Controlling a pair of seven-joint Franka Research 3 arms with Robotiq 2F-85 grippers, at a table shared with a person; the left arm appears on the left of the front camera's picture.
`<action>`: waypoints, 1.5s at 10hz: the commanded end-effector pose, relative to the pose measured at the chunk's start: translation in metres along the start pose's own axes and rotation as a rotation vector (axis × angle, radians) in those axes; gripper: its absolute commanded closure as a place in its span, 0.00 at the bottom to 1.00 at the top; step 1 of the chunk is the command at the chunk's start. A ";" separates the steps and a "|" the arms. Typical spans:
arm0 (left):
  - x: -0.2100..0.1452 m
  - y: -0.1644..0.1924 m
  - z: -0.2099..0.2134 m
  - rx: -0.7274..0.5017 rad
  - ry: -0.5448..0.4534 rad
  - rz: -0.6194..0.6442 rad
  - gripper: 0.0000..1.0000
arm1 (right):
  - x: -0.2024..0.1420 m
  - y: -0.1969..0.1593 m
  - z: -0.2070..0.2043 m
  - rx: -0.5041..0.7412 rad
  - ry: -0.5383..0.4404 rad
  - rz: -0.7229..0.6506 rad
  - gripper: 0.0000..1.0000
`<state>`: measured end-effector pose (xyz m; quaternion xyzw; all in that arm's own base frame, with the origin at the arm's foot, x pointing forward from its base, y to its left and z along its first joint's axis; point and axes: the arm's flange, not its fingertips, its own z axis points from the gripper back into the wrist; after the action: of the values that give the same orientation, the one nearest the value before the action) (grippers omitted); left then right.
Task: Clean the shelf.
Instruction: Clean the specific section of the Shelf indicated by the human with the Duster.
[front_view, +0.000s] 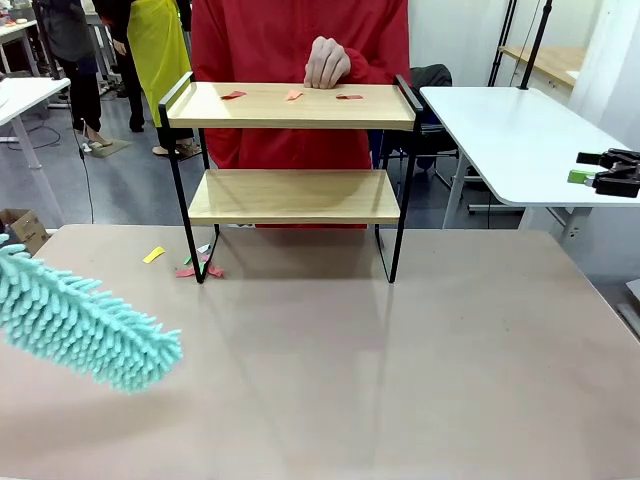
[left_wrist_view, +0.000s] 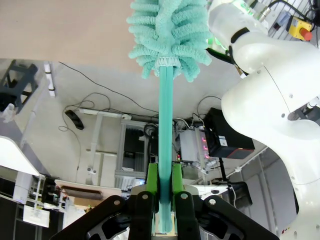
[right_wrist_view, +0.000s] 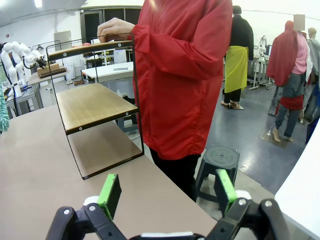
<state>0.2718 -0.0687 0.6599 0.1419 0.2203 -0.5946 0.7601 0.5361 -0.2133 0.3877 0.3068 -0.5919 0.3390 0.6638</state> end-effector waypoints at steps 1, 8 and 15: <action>0.005 -0.004 0.013 0.084 -0.065 -0.050 0.87 | 0.008 0.001 -0.002 -0.014 0.011 -0.012 0.00; 0.039 -0.014 0.103 0.451 -0.751 -0.043 0.87 | 0.008 0.001 -0.002 -0.014 0.011 -0.012 0.00; 0.144 -0.016 0.217 0.651 -0.956 0.507 0.87 | 0.008 0.001 -0.002 -0.014 0.011 -0.012 0.00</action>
<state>0.3194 -0.2840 0.7693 0.0817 -0.3774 -0.4746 0.7910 0.5361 -0.2133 0.3877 0.3068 -0.5919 0.3390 0.6638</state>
